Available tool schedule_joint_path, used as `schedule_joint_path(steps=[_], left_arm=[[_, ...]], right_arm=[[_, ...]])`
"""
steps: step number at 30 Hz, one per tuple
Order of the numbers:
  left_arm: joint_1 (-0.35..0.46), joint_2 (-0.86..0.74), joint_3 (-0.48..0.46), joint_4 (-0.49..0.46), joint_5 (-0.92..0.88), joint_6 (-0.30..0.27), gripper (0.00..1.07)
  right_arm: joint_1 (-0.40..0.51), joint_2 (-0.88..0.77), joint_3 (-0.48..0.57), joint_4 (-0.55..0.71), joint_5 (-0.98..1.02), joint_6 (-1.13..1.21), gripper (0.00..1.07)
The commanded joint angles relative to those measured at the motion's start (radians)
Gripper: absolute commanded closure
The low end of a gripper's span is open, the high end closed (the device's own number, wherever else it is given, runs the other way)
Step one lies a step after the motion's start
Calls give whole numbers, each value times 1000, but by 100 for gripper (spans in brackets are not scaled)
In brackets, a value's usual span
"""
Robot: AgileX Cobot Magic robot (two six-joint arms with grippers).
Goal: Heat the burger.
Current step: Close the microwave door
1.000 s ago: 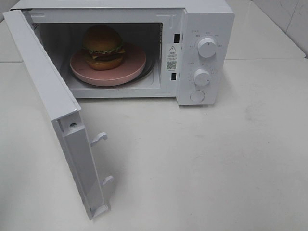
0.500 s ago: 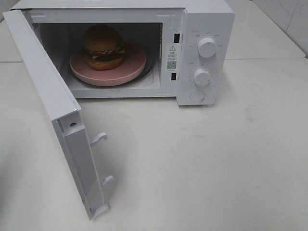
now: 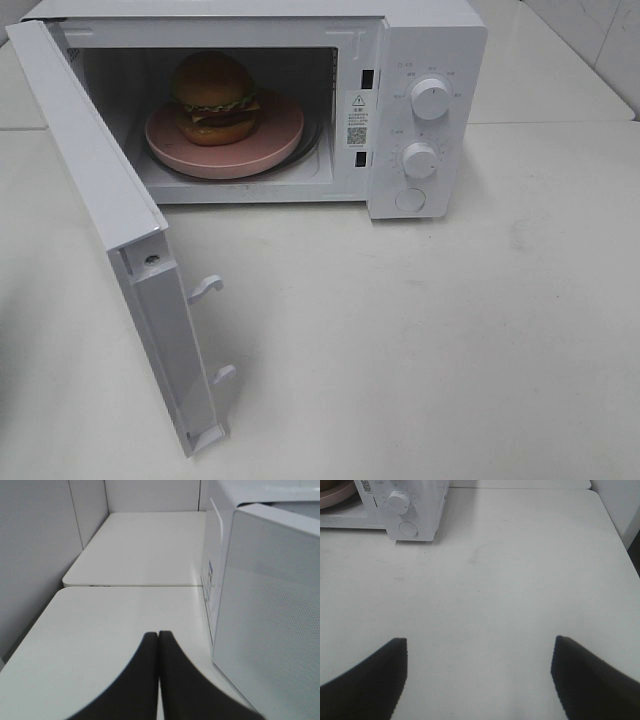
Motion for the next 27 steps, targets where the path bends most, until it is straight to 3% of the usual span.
schedule_joint_path(steps=[1,3,4,5,6,11,19,23,27], left_arm=[[4,60,1,88,-63,-64,107],[4,146,0,223,-116,-146,107],[4,146,0,223,-116,-146,107],[4,178,0,256,-146,-180,107],[4,240,0,331,-229,-245,107],[4,372,-1,459,-437,-326,107],[-15,534,-24,479,-596,-338,107],[-133,590,-87,450,-596,-321,107],[-189,624,-117,405,-597,-320,107]], right_arm=[[-7,-27,-1,-2,-11,-9,31],[-7,-27,-1,-2,-11,-9,31],[-7,-27,-1,-2,-11,-9,31],[-7,-27,-1,-2,-11,-9,31],[-7,-27,-1,-2,-11,-9,31],[-7,-27,-1,-2,-11,-9,31],[-7,-27,-1,-2,-11,-9,31],[-7,-27,-1,-2,-11,-9,31],[-7,-27,-1,-2,-11,-9,31]])
